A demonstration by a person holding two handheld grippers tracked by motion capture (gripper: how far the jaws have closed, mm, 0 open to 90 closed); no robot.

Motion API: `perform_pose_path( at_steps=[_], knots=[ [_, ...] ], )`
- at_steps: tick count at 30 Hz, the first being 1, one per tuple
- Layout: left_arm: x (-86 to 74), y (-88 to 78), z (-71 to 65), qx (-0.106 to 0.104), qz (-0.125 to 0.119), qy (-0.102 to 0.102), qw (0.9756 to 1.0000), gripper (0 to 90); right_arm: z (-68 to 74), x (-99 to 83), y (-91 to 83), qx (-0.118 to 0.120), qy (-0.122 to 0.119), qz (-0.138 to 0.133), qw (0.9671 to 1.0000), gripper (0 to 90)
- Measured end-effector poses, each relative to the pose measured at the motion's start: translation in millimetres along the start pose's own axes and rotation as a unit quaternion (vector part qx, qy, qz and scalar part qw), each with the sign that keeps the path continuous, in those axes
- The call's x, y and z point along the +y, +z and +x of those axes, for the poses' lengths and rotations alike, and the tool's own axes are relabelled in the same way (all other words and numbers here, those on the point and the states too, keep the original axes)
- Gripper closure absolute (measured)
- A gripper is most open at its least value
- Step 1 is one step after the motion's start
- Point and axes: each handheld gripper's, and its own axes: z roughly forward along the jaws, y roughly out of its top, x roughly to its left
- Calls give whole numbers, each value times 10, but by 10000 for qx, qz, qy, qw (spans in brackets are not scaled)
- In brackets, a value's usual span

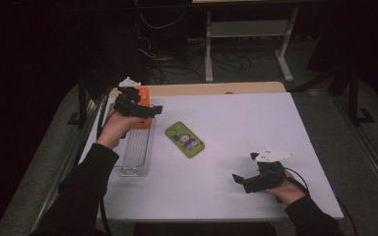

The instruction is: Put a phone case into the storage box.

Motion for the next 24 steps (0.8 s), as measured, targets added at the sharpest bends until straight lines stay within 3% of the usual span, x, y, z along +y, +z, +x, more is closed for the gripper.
perform_pose_path(
  at_steps=[3, 8, 15, 24],
  knots=[
    [-46, 5, -132, -298, 56, 56, 9995, 0, 3, -1, -1, -4, 0, -3, 10000, 0],
    [-158, 7, -335, -585, 75, 202, 9981, 0, 4, 3, 11, 29, -26, -10, 10000, 0],
    [-313, 4, -626, -1026, 30, 389, 9940, 0, 5, 2, 16, 47, -49, 21, 10000, 0],
    [-551, 45, -904, -1324, 143, 727, 9884, 0, 0, 1, 13, 39, -26, 53, 10000, 0]
  ],
)
